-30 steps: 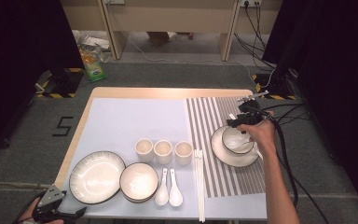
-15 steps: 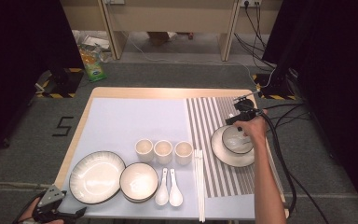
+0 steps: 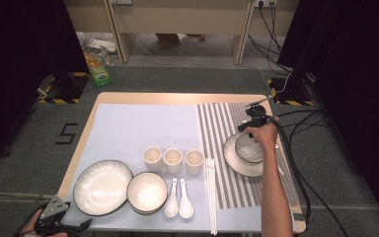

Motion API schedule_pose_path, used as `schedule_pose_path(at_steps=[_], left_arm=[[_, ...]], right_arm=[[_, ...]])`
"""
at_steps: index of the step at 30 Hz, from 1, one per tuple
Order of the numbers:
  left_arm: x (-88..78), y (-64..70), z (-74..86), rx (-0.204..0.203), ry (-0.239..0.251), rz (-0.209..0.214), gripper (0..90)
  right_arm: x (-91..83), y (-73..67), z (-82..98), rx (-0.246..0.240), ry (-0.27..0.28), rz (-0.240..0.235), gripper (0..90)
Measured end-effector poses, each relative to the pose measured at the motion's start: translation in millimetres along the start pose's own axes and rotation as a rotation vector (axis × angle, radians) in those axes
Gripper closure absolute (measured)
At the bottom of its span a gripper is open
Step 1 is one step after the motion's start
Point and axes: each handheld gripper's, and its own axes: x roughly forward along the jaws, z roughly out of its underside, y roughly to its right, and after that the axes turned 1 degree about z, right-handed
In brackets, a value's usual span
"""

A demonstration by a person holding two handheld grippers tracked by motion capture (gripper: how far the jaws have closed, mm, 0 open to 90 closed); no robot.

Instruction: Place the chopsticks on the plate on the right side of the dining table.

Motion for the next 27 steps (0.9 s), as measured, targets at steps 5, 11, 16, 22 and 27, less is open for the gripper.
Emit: schedule_pose_path(at_steps=[5, 11, 16, 22, 27], left_arm=[[0.0, 0.0, -0.1, 0.001, -0.001, 0.001, 0.0], [0.0, 0.0, 0.0, 0.001, -0.001, 0.0, 0.0], [-0.1, 0.0, 0.2, 0.001, 0.0, -0.001, 0.0], [0.0, 0.0, 0.0, 0.001, -0.001, 0.0, 0.0], [0.0, 0.0, 0.1, 0.001, 0.0, -0.001, 0.0]], right_arm=[[1.8, 7.9, 1.6, 0.018, -0.013, 0.014, 46.9], [4.7, 14.5, 0.1, 0.042, -0.029, 0.013, 47.6], [8.0, 14.3, -0.3, 0.04, -0.047, 0.011, 49.3], [12.7, 14.4, -0.3, 0.042, -0.064, 0.007, 51.1], [14.9, 12.5, -0.5, 0.037, -0.065, 0.001, 54.9]])
